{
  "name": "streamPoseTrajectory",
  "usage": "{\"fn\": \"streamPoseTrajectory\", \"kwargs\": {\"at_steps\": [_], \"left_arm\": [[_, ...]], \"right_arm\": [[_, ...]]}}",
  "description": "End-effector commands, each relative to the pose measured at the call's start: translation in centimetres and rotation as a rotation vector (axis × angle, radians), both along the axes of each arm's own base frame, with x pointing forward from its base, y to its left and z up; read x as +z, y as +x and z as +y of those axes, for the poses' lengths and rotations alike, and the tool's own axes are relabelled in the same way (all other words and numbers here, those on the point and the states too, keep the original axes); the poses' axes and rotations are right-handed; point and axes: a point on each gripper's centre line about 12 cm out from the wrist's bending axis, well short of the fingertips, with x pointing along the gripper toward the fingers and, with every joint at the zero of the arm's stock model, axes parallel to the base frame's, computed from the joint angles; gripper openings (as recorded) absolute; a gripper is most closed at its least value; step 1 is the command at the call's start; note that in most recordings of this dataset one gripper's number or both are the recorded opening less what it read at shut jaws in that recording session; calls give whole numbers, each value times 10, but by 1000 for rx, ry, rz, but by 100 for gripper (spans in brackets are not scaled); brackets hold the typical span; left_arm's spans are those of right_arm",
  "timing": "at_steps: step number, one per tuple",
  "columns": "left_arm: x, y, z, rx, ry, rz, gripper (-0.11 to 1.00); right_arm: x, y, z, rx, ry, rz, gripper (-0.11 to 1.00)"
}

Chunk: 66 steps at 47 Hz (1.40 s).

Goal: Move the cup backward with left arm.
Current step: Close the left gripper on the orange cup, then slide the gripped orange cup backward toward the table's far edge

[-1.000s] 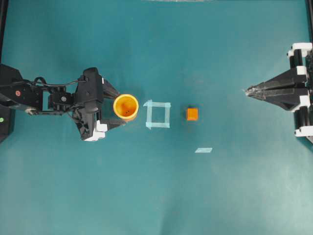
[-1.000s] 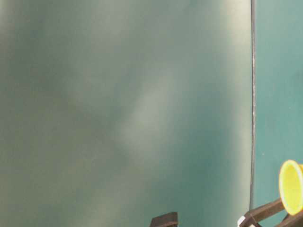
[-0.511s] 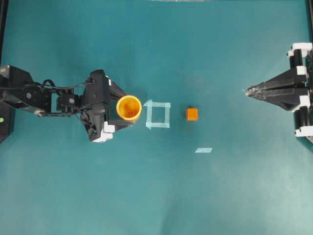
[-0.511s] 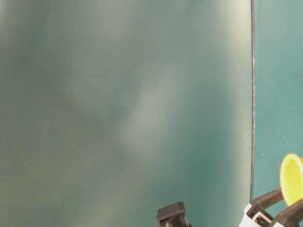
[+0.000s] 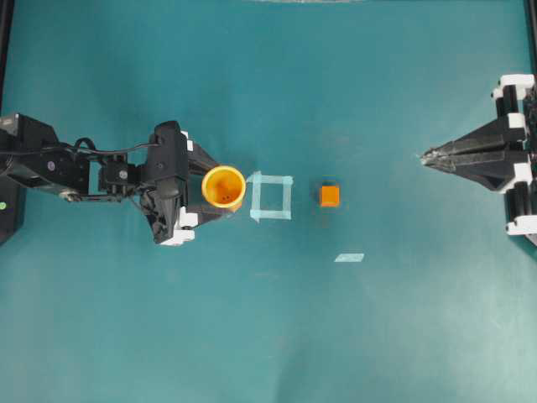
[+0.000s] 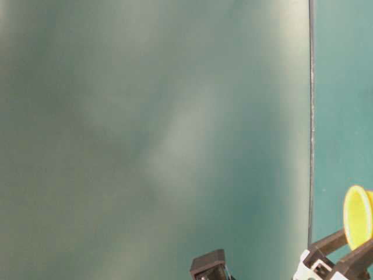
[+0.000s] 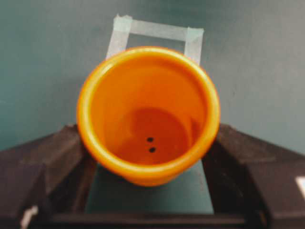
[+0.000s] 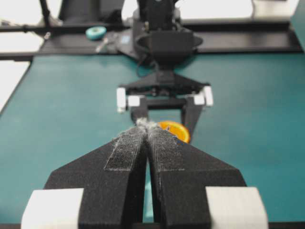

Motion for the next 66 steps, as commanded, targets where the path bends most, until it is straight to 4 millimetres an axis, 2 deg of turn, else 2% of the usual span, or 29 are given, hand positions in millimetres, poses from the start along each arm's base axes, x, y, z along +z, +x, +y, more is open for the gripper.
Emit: {"fn": "streamPoseTrajectory", "kwargs": {"at_steps": [1,18,46,66], "left_arm": [[9,4,-1,-7,7,-37,64],[10,5,10,15,27,-43,64],[18,3,64,155,69,-79,64],[11,0,96,243,66,-37,64]], "right_arm": [[13,3,0,0,3,-32,0],[13,3,0,0,3,-32,0],[12,3,0,1,3,-31,0],[10,3,0,1,3,-8,0]]}}
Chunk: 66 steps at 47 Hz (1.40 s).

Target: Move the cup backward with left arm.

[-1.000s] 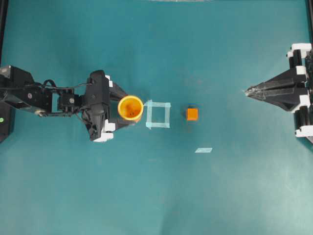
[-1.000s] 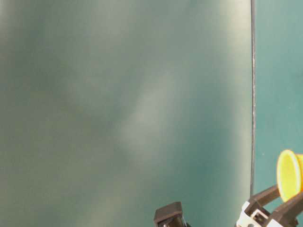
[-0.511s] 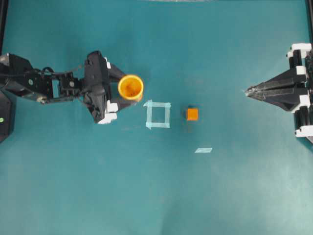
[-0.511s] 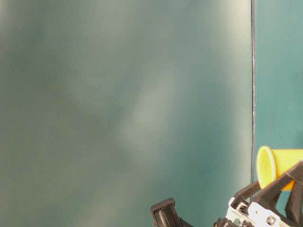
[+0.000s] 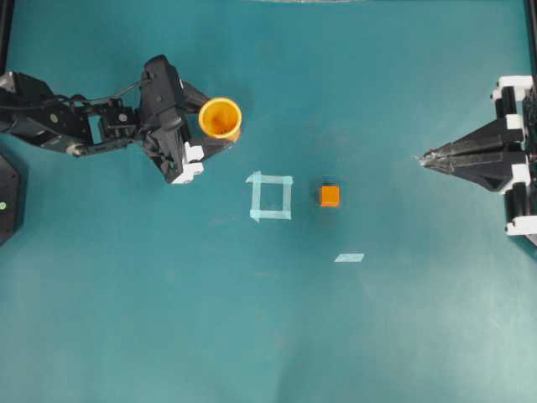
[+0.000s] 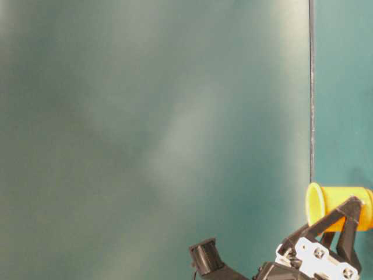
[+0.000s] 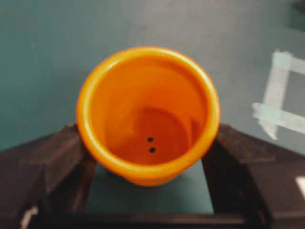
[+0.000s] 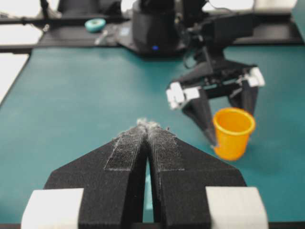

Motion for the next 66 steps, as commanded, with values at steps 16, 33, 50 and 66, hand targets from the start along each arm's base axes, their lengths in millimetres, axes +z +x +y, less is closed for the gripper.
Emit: {"fn": "streamPoseTrajectory", "kwargs": {"at_steps": [16,33,50,66], "left_arm": [[12,9,42,96,10,-9,64],[9,12,71,155,-3,42,64],[13,10,97,218,3,25,64],[14,2,112,261,4,22,64]], "right_arm": [[13,2,0,1,2,-34,0],[13,2,0,1,0,-34,0],[14,2,0,1,2,-35,0],[14,2,0,1,0,-34,0]]}}
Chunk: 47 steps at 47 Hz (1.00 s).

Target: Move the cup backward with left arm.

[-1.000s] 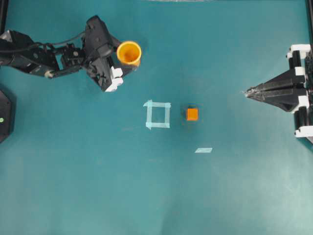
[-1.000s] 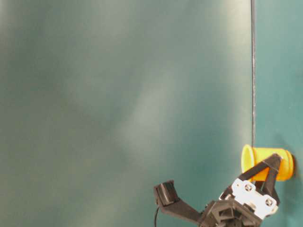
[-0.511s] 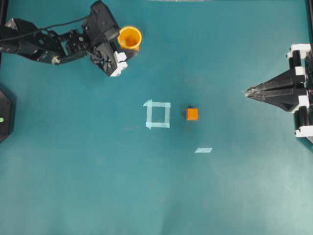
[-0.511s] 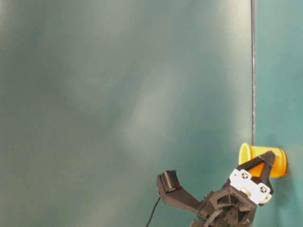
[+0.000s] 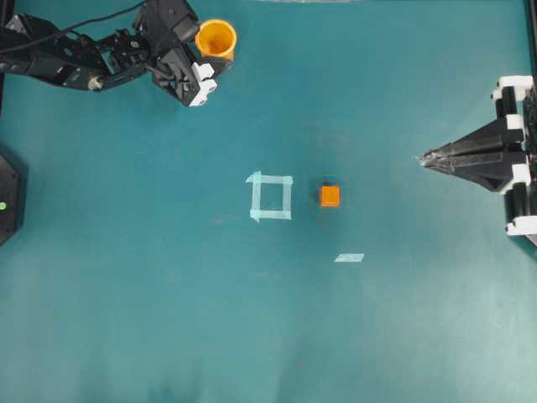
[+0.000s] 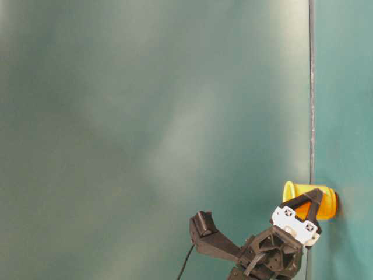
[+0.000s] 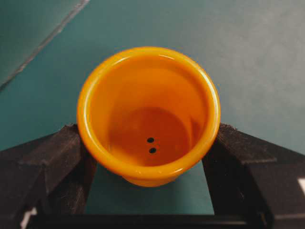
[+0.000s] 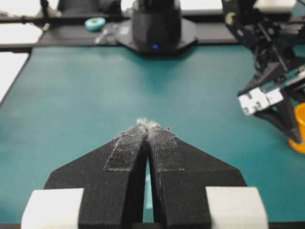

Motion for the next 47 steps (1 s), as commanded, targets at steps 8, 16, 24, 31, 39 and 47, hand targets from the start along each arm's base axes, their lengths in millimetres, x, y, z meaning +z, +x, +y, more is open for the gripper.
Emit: {"fn": "streamPoseTrajectory", "kwargs": {"at_steps": [8,16,24,31,39,47], "left_arm": [[11,2,10,19,19,-31,64],[10,1,10,21,19,-30,64],[9,-1,9,21,15,-25,64],[9,-1,9,21,14,-24,64],[9,-1,9,21,14,-24,64],[9,-1,9,21,14,-24,64]], "right_arm": [[13,2,0,1,2,-35,0],[14,2,0,1,2,-37,0],[14,2,0,0,0,-35,0],[14,2,0,1,0,-35,0],[14,2,0,0,0,-37,0],[14,2,0,0,0,-37,0]]}}
